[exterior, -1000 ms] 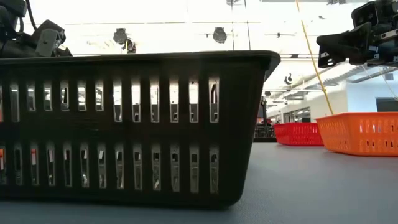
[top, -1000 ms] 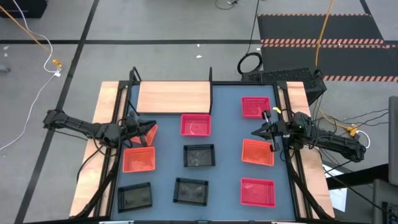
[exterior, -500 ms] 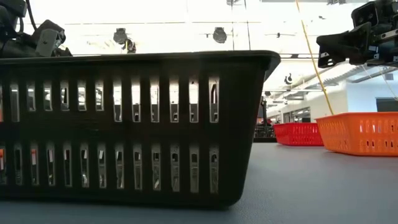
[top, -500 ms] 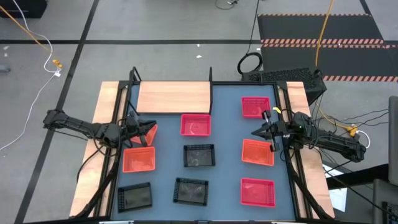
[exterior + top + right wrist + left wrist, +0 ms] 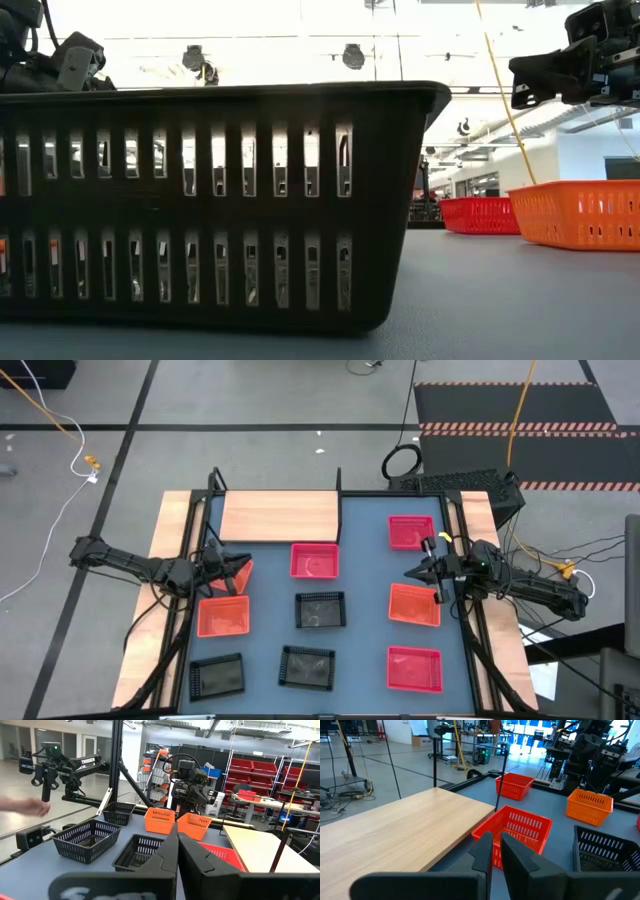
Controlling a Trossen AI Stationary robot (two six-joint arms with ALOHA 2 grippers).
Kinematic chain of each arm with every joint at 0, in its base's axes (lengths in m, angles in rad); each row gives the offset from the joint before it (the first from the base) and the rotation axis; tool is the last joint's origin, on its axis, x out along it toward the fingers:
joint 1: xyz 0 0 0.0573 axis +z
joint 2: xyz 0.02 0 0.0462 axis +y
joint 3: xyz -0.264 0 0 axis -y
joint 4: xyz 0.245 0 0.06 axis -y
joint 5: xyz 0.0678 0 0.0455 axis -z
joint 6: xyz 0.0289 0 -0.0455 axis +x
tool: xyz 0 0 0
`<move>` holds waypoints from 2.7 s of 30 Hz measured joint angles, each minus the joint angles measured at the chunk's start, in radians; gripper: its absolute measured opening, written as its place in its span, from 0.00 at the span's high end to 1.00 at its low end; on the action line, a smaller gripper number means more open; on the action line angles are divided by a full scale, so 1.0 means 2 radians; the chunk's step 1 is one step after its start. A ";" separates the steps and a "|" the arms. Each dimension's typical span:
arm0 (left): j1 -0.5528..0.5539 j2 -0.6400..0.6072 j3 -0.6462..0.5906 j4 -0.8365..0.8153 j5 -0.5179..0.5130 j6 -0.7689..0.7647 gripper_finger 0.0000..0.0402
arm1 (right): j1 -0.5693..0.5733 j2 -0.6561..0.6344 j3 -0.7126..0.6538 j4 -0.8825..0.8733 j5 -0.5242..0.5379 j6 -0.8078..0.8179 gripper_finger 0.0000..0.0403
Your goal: Stack baskets on shelf by color
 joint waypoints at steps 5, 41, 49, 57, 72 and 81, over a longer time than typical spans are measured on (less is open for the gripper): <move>0.000 0.000 0.000 0.000 0.000 0.000 0.91 | 0.000 0.000 0.000 0.001 0.000 0.000 1.00; 0.000 0.000 0.000 0.005 0.001 -0.081 0.91 | 0.006 0.012 0.000 0.108 0.071 0.174 1.00; 0.000 0.000 0.000 -0.010 -0.015 0.022 0.91 | 0.006 0.041 0.000 0.062 0.080 0.090 1.00; 0.000 0.000 0.000 -0.011 -0.053 0.166 0.91 | 0.006 0.076 0.000 0.232 0.153 -0.007 1.00; 0.001 0.058 0.000 -0.027 -0.105 0.128 0.91 | 0.007 0.171 0.000 0.258 0.237 0.092 1.00; 0.029 0.105 0.000 0.022 -0.110 0.228 0.91 | 0.009 0.313 0.000 0.299 0.268 0.119 1.00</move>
